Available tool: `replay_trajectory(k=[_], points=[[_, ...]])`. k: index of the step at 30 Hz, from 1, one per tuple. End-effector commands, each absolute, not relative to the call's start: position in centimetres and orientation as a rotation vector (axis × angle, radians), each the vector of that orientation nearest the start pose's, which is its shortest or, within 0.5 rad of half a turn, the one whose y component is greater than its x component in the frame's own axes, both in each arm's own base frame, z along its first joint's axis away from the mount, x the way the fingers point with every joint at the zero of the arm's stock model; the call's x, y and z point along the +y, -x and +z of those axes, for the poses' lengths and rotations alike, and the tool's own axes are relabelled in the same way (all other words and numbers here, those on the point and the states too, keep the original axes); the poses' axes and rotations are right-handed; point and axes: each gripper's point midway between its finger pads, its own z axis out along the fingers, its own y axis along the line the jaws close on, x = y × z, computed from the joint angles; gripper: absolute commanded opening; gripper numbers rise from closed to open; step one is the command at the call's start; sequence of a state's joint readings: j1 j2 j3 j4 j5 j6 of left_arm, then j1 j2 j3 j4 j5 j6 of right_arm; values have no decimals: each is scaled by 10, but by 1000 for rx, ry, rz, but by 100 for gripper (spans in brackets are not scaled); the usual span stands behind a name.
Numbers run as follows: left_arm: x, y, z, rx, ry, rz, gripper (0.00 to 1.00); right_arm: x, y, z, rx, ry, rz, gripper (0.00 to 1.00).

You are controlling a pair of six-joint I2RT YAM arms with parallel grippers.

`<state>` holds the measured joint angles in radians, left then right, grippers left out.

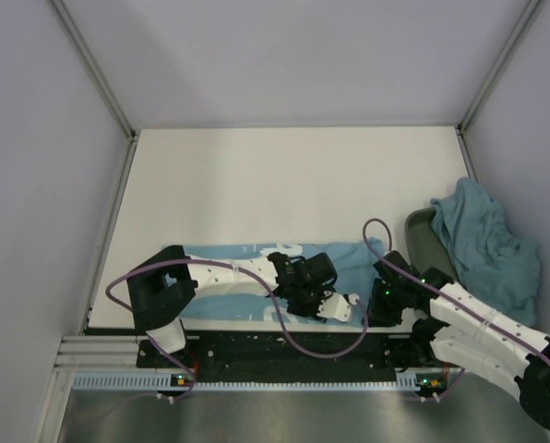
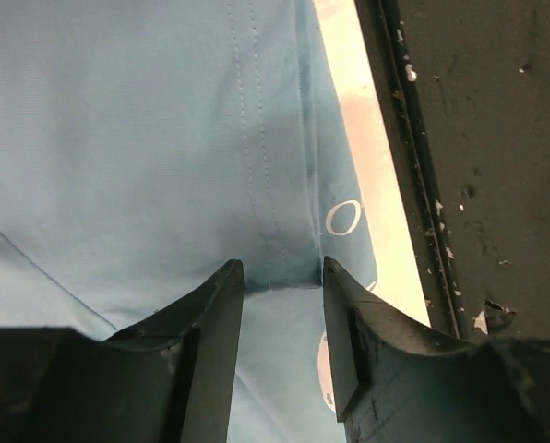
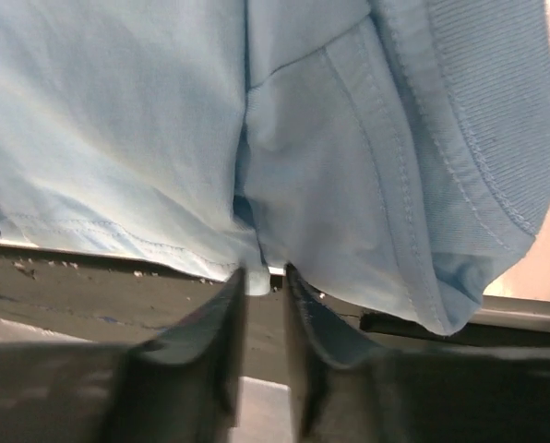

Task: Fold and stack the t-shirts
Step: Fold the other side of the tshirt into a rectangle, then rotate the tshirt 90 degrees

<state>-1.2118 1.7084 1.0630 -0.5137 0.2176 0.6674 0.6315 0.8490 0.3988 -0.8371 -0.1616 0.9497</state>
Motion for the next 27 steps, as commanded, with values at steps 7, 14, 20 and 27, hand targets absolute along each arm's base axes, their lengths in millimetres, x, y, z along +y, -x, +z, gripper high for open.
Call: replay_trajectory(k=[7,14,20,27], points=[[-320,-112,78,-1890,2834,647,61,120,-129,94,2763,-339,344,46],[-265,-200,112,-2481,2481,593,61,94,-212,106,2688,-292,175,40],[-154,-264,95,-2946,1996,301,45,88,-269,64,2725,-346,206,27],[-41,-280,74,-3184,1568,49,39,103,-317,10,2890,-263,186,5]])
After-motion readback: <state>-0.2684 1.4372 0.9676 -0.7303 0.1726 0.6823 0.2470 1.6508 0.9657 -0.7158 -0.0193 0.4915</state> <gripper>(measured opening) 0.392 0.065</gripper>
